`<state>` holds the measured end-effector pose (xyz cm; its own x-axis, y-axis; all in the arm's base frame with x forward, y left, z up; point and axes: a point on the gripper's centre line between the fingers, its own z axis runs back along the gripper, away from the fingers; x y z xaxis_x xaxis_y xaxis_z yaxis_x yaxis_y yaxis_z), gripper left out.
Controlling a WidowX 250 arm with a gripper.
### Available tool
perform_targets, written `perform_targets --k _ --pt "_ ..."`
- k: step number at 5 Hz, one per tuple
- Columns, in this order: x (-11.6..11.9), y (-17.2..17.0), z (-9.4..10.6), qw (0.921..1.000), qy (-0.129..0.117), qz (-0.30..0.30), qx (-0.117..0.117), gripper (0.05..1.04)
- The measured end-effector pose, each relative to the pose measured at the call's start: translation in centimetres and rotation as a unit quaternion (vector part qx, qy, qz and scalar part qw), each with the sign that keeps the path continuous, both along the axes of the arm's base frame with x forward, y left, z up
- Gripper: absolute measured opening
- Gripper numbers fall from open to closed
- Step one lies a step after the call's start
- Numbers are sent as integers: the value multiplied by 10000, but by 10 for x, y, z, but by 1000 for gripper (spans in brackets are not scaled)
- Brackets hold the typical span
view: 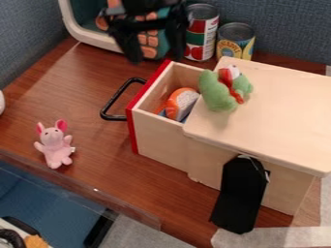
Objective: Moves a green thing on the left side of the table
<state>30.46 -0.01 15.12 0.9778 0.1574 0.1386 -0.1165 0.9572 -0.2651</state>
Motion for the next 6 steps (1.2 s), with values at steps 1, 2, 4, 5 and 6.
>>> perform_targets --k 1,2,4,5,6 --pt "-4 -45 0 9980 75 -617 134 1001" --pt "-6 -56 -7 9972 73 -684 299 1001" --pt "-5 -64 -40 9937 424 -831 623 945" --pt "-5 -62 -42 9945 376 -799 565 663" --pt "-9 -47 -31 9955 493 -620 518 468"
